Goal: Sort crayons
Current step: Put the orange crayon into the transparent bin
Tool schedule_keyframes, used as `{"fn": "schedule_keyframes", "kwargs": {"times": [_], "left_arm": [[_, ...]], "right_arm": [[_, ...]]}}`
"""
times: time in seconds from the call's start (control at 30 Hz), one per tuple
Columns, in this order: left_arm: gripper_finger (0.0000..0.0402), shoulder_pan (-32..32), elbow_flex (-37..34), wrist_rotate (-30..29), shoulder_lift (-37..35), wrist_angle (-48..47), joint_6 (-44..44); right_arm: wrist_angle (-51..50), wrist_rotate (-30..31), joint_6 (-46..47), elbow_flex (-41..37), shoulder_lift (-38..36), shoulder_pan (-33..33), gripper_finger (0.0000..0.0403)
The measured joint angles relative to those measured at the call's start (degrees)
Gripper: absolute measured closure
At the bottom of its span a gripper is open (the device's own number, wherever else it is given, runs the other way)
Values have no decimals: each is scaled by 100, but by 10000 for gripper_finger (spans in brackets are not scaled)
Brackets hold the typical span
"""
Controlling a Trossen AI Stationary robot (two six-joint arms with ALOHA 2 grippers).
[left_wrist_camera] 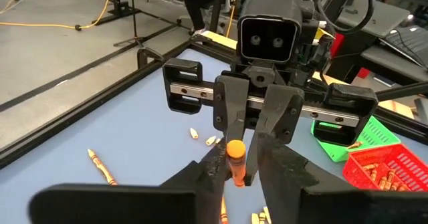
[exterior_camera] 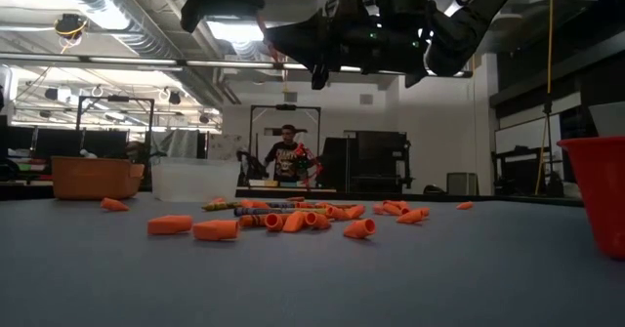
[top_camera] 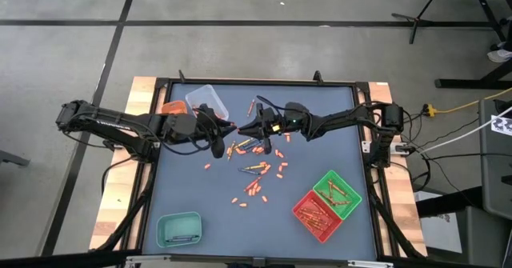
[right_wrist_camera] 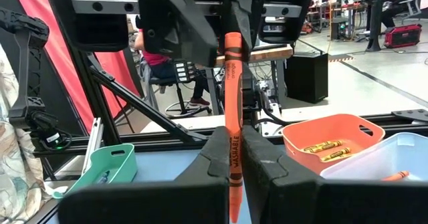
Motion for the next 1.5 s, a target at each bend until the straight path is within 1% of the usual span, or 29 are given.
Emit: {"fn": "schedule_keyframes", "kwargs": {"times": [0.17, 0.27, 0.37, 0.5, 0.6, 0.73, 0.87, 0.97, 1.1, 1.23, 1.4, 1.5], "left_arm": [[372, 0, 0, -8, 2, -5, 8], [389, 0, 0, -6, 2, -3, 8], [396, 0, 0, -3, 2, -3, 8], [396, 0, 0, -5, 2, -5, 8], [396, 0, 0, -5, 2, -5, 11], [395, 0, 0, -13, 2, -12, 22], [395, 26, 0, -240, 2, -219, 23], [395, 145, 0, -314, 2, -540, 17], [395, 410, 0, -348, 4, -1018, 6], [395, 737, 0, -529, 4, -1527, 8], [395, 1198, 0, -895, 4, -2294, 9], [395, 1477, 0, -1002, 4, -2711, 10]], "right_arm": [[-1, -3, -2, 0, 0, 0, 391], [-3, -4, -7, 0, 0, 0, 391], [-5, 4, -7, 0, 0, 0, 391], [-9, 48, -5, 0, 0, 0, 388], [-17, 61, 5, 0, 0, 0, 370], [-61, 110, 11, 0, 0, -4, 326], [-451, 499, 11, 0, 0, -5, 290], [-947, 832, 8, 0, 0, -7, 277], [-1652, 1279, 7, 0, 0, -7, 272], [-2257, 1781, 1, 0, 0, -7, 272], [-2687, 2373, 2, 0, 0, -7, 272], [-2774, 2647, 0, 0, 0, -7, 271]]}}
